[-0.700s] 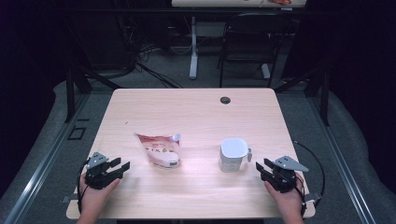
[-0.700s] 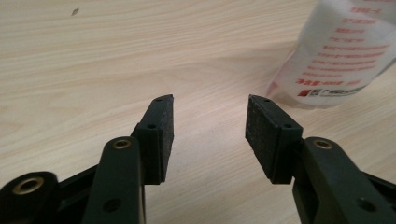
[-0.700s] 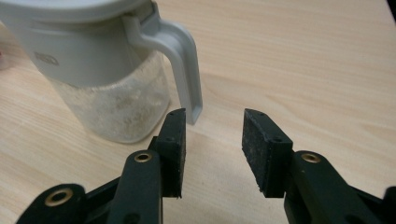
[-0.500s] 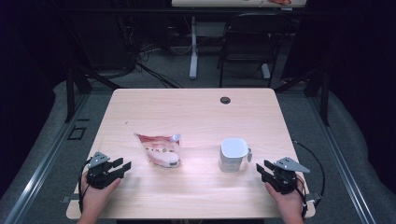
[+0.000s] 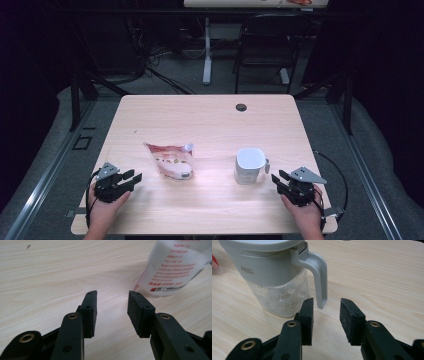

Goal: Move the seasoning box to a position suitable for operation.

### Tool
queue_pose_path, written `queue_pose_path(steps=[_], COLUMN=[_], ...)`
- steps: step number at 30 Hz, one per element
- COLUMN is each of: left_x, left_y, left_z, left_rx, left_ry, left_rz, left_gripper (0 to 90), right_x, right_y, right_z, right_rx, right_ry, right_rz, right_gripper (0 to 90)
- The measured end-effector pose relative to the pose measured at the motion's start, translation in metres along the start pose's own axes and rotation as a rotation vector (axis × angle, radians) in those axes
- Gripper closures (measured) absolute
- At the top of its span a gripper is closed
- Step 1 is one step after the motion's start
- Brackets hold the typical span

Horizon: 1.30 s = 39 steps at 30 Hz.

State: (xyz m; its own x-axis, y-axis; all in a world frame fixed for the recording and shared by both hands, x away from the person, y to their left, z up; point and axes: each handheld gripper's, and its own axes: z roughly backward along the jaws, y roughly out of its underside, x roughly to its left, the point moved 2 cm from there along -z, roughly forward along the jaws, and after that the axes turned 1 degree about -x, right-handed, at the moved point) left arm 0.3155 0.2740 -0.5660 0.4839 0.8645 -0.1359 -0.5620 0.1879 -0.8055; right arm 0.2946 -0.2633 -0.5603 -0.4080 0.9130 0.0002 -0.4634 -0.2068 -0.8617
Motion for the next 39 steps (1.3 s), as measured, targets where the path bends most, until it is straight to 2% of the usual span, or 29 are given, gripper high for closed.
queue_pose_path(steps=[9, 10, 14, 15, 21, 32, 35, 39], left_x=[-0.003, -0.003, -0.003, -0.004, -0.004, -0.001, -0.001, 0.0], left_y=[-0.001, 0.0, 0.001, 0.002, 0.003, 0.004, 0.004, 0.005], left_z=[-0.004, -0.003, 0.0, 0.002, 0.006, 0.007, 0.007, 0.009], left_rx=[0.009, 0.014, 0.007, 0.001, -0.007, -0.005, -0.006, 0.002], left_ry=[0.008, 0.007, 0.011, 0.025, 0.044, 0.037, 0.035, 0.031], left_rz=[-0.02, -0.03, -0.03, -0.025, -0.025, -0.017, -0.016, -0.017], left_gripper=[61.0, 61.1, 61.6, 62.8, 65.5, 65.7, 65.9, 66.1], right_x=[-0.002, 0.001, 0.006, 0.007, 0.012, 0.014, 0.014, 0.012], right_y=[-0.007, -0.009, -0.015, -0.017, -0.024, -0.025, -0.025, -0.025], right_z=[-0.014, -0.019, -0.023, -0.024, -0.03, -0.039, -0.04, -0.041], right_rx=[-0.008, -0.002, -0.009, -0.015, -0.021, -0.003, -0.011, -0.004], right_ry=[0.007, 0.006, 0.018, 0.015, 0.034, 0.066, 0.064, 0.059], right_rz=[-0.016, -0.004, 0.015, 0.016, 0.045, 0.071, 0.056, 0.062], right_gripper=[61.6, 61.3, 64.2, 64.8, 67.5, 67.9, 66.9, 67.7])
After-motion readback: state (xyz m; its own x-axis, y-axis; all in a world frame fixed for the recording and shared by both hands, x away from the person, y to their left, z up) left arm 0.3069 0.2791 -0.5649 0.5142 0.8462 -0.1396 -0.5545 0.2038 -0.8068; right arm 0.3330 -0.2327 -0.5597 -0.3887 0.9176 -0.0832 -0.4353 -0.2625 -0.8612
